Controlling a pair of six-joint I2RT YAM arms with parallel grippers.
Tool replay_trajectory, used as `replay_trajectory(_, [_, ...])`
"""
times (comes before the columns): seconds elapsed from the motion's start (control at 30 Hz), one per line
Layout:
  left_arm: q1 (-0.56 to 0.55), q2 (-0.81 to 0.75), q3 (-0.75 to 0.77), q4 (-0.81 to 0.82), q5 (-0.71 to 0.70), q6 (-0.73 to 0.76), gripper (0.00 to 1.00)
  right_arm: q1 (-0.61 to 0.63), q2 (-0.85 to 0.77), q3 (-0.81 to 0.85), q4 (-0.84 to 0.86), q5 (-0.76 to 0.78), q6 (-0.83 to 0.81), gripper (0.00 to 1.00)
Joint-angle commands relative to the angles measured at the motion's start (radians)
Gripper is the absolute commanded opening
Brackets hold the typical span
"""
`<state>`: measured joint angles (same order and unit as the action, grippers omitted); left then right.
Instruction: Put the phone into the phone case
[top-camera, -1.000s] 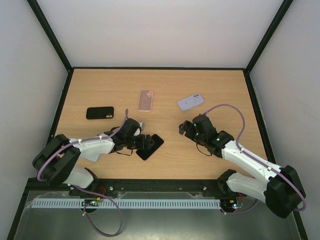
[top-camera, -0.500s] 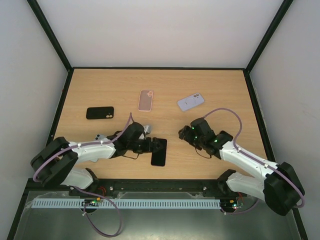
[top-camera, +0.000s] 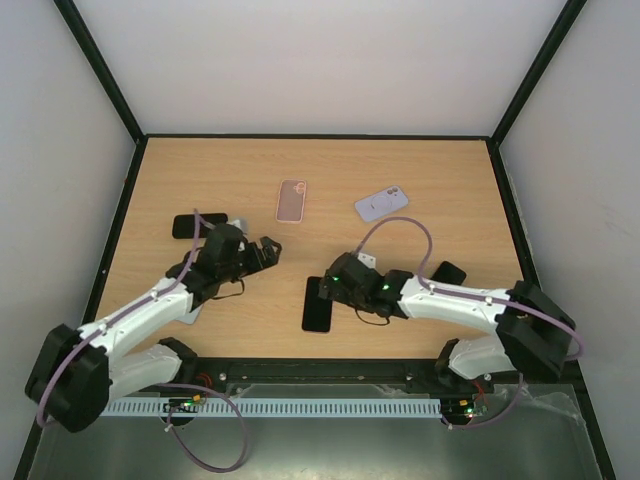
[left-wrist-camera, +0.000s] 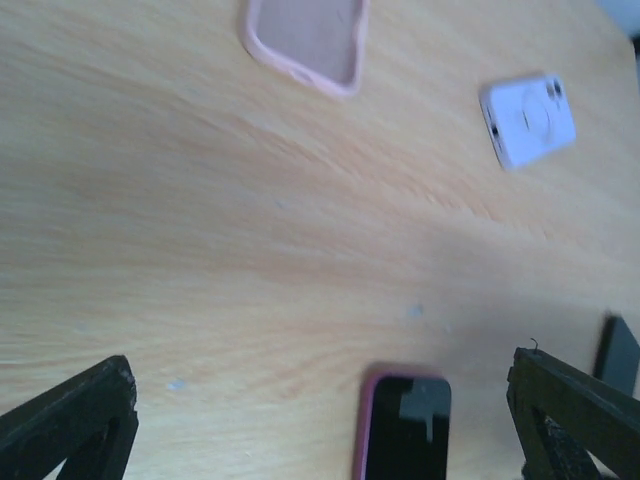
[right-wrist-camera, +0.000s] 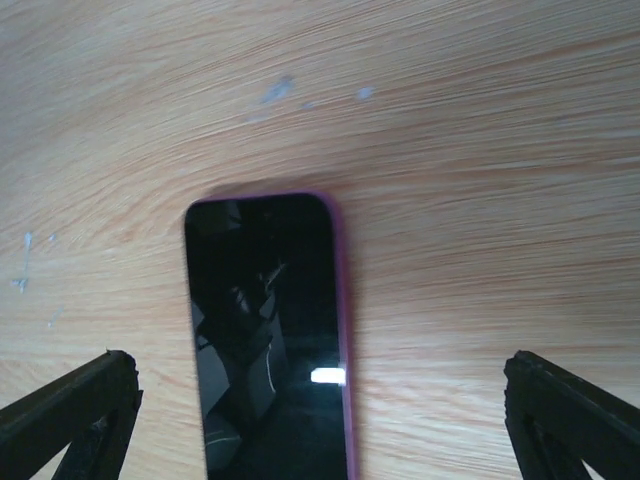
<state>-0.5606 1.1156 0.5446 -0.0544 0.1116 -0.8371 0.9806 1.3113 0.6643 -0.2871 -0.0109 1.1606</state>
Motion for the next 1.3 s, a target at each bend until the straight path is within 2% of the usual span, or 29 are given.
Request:
replay_trajectory(0.0, [0.091, -0.094, 0.040, -0.152, -0.144, 0.033, 1.00, 0.080, 0.084, 0.101, -0.061, 0.123, 0.063, 0.97])
replay_trajectory(0.2, [0.179, -0.151, 0.039, -0.214, -0.213, 0.006, 1.00, 0.135, 0.206, 0.204, -0.143, 0.176, 0.114, 0.98])
replay_trajectory(0.63, [0.224, -0.197, 0.007, -0.241, -0.137, 0.078, 1.00, 0.205, 0.414, 0.310, -0.178, 0.208, 0.121, 0.99])
replay_trajectory(0.83, [0.225, -0.208, -0.073, -0.165, -0.042, 0.060, 1.00, 0.205, 0.491, 0.337, -0.215, 0.248, 0.103, 0.95])
replay_trajectory(1.03, [0.225, -0.172, -0.091, -0.106, 0.019, 0.055, 1.00, 0.205, 0.515, 0.321, -0.218, 0.282, 0.082, 0.83])
replay_trajectory(1.27, [0.225, -0.053, -0.064, -0.027, -0.006, 0.081, 1.00, 0.196, 0.497, 0.293, -0.225, 0.321, 0.056, 0.75])
